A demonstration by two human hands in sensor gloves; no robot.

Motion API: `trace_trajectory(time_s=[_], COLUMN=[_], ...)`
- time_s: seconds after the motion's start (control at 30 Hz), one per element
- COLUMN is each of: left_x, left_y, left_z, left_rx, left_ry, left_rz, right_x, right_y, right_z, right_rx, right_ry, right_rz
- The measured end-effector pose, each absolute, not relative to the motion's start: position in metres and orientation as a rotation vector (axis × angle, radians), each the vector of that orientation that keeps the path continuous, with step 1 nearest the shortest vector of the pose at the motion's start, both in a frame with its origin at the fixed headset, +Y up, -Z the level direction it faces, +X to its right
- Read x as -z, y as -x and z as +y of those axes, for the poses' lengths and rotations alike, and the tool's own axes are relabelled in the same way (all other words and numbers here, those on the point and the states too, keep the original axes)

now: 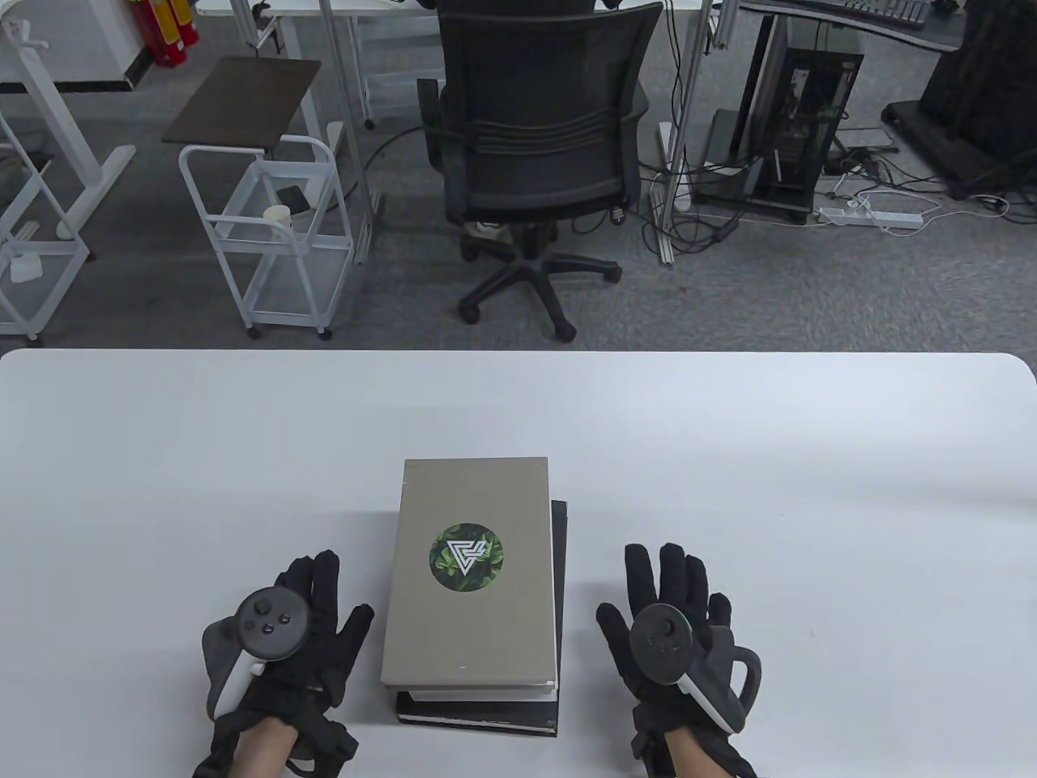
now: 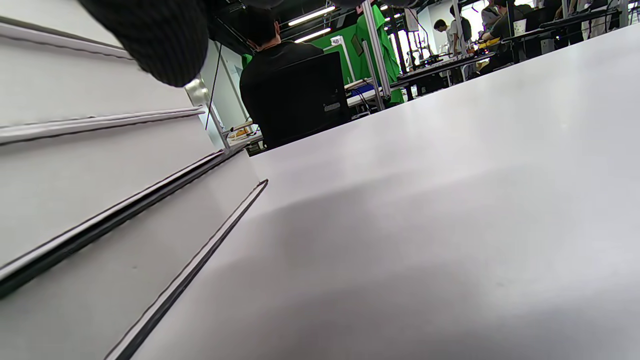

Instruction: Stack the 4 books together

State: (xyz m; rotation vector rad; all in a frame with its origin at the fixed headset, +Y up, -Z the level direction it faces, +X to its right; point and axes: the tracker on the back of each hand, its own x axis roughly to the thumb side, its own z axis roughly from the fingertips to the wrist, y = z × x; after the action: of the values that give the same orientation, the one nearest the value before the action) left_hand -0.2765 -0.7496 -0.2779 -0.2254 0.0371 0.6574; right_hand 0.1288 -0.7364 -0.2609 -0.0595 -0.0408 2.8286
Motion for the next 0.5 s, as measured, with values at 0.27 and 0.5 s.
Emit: trace_trajectory(time_s=[0.27, 0.5], left_x=[0.2792, 0.2773], left_y=[0.2753, 0.2740], left_z=[-0.7474, -0.7408], left_rx=[-0.658, -0.684], left_ry=[0.224, 0.204], left_rz=[0.039, 0.025], right_x=[0.2605, 0.2595], right_y=[-0.1331, -0.1308], right_z=[-0.7348, -0.7364], right_rx=[-2.818, -2.832], right_ry=[0.076, 0.049], right_rz=[-0.045, -0.036])
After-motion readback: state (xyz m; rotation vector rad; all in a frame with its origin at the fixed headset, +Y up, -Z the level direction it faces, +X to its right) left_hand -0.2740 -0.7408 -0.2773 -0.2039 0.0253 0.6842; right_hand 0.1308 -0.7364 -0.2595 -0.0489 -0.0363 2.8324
